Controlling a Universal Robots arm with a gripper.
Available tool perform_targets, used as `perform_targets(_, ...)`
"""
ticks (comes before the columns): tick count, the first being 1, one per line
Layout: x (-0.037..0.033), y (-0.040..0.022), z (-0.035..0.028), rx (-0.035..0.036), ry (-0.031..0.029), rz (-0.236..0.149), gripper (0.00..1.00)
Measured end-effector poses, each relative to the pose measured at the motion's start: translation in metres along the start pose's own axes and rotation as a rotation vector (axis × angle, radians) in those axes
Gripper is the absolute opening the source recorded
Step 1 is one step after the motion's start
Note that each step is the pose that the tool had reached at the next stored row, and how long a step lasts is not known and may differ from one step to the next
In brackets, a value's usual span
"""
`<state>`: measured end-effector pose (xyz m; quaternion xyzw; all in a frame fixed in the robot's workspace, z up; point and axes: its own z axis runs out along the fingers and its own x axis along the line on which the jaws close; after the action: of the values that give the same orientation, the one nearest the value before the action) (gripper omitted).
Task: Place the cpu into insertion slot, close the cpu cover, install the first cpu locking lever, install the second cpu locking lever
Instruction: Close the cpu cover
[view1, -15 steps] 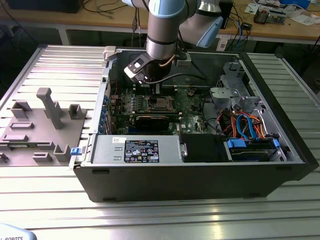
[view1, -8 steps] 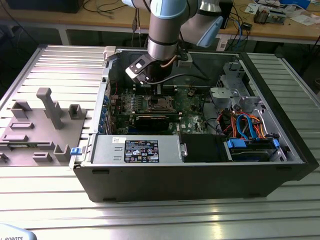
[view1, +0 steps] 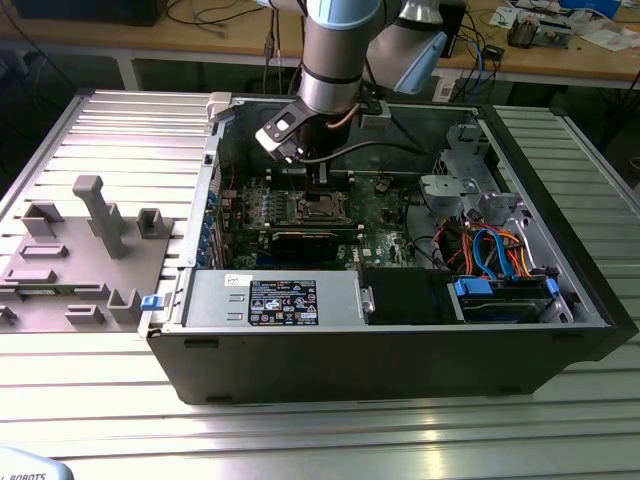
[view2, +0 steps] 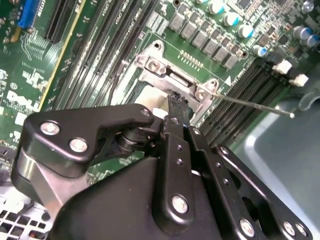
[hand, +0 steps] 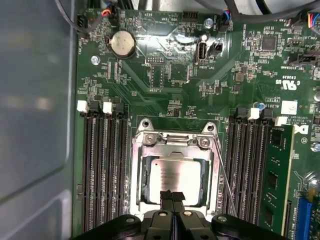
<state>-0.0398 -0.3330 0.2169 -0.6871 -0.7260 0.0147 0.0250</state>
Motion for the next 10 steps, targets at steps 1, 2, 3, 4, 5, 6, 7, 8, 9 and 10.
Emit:
perform_targets(1,0.0,0.0002,-0.0007,0.0,0.0023,0.0,0.11)
perform_targets(2,0.0,0.0002,-0.0013,-0.0001,0.0043,0.0,0.11)
perform_targets(3,0.0,0.0002,-0.0019,-0.0002,0.0063,0.0,0.11)
perform_targets(4,0.0,0.0001,-0.003,-0.0003,0.0084,0.0,0.11)
perform_targets(5,0.0,0.0001,-0.0041,-0.0004,0.0101,-0.001,0.11)
perform_targets(6,0.0,0.0001,-0.0049,-0.0005,0.0114,-0.001,0.11)
perform_targets(7,0.0,0.0,-0.0053,-0.0005,0.012,-0.001,0.11)
perform_targets(8,0.0001,0.0,-0.0057,-0.0006,0.0126,-0.001,0.11)
perform_targets(9,0.0001,0.0,-0.0059,-0.0007,0.0132,-0.001,0.11)
perform_targets(10,0.0001,-0.0001,-0.0062,-0.0006,0.0131,-0.001,0.11)
